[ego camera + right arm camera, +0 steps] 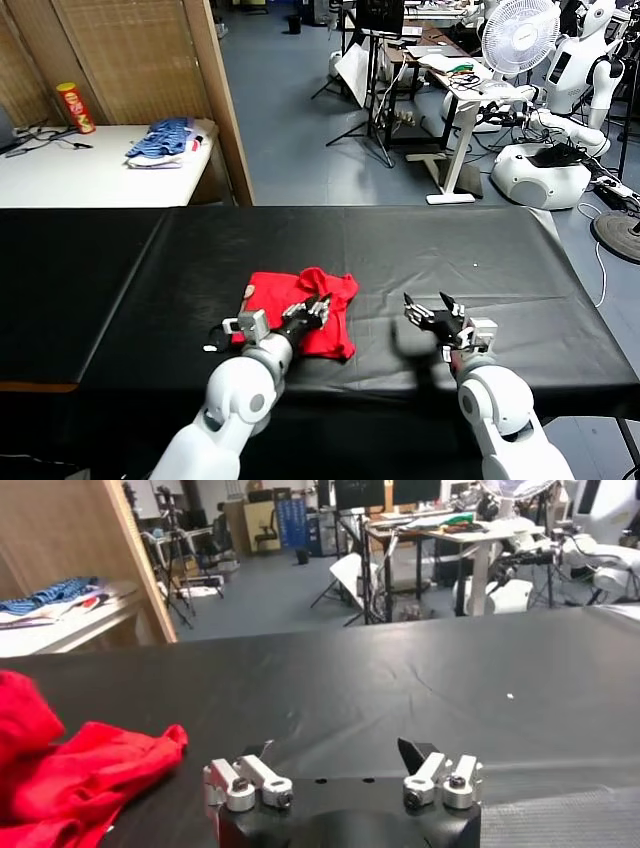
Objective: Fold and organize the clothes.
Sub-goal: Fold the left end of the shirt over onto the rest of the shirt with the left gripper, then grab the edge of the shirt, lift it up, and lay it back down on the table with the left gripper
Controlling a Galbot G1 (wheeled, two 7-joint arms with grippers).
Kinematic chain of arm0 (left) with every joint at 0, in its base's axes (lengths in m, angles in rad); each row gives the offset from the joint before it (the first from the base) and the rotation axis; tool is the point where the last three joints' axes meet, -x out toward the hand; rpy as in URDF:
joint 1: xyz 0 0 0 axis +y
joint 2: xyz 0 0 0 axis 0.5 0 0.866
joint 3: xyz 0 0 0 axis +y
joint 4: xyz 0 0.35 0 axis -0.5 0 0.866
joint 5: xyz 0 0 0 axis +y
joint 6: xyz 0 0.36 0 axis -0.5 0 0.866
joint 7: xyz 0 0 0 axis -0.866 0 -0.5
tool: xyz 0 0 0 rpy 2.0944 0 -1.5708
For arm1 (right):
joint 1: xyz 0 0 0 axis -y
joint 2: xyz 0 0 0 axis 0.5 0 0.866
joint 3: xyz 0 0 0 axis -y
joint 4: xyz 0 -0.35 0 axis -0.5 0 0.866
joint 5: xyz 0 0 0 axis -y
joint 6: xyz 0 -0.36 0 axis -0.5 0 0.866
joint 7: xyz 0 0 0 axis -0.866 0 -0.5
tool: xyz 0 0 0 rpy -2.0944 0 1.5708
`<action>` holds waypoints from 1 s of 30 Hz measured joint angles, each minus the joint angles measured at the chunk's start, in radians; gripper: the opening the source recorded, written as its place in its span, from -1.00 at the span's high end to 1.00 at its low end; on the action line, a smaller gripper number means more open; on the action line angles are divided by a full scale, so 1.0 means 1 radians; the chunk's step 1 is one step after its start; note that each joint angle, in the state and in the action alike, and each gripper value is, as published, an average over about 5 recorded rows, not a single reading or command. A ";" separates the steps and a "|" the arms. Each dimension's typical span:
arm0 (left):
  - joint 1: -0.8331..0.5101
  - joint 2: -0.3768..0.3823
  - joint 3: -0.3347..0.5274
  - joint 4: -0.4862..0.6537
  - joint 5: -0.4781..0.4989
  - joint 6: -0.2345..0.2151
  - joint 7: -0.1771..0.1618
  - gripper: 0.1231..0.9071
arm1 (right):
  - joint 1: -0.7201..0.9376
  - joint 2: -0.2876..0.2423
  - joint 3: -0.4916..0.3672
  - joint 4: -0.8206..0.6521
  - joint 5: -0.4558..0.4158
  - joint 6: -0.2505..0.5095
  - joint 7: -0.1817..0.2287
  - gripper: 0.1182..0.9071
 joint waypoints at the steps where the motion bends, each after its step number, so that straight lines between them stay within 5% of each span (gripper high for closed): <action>1: -0.003 -0.009 -0.001 -0.001 -0.004 0.000 -0.002 -0.14 | 0.005 -0.004 -0.008 0.000 0.000 0.001 -0.010 -0.72; 4: -0.012 -0.022 -0.011 -0.007 -0.001 -0.003 -0.001 -0.52 | 0.022 -0.018 -0.039 -0.003 0.002 0.009 -0.045 -0.72; 7: -0.016 -0.010 -0.032 -0.014 0.019 -0.015 0.011 -0.69 | 0.047 -0.028 -0.089 -0.012 0.003 0.017 -0.077 -0.72; 18: 0.053 0.133 -0.151 -0.029 0.078 -0.041 0.067 -0.72 | 0.161 0.013 -0.311 -0.085 -0.092 0.031 -0.074 -0.72; 26: 0.094 0.139 -0.212 -0.006 0.084 -0.056 0.092 -0.72 | 0.165 0.050 -0.365 -0.169 -0.349 0.042 -0.019 -0.72; 30: 0.107 0.136 -0.238 0.013 0.077 -0.063 0.107 -0.72 | 0.158 0.070 -0.367 -0.189 -0.405 0.068 -0.004 -0.72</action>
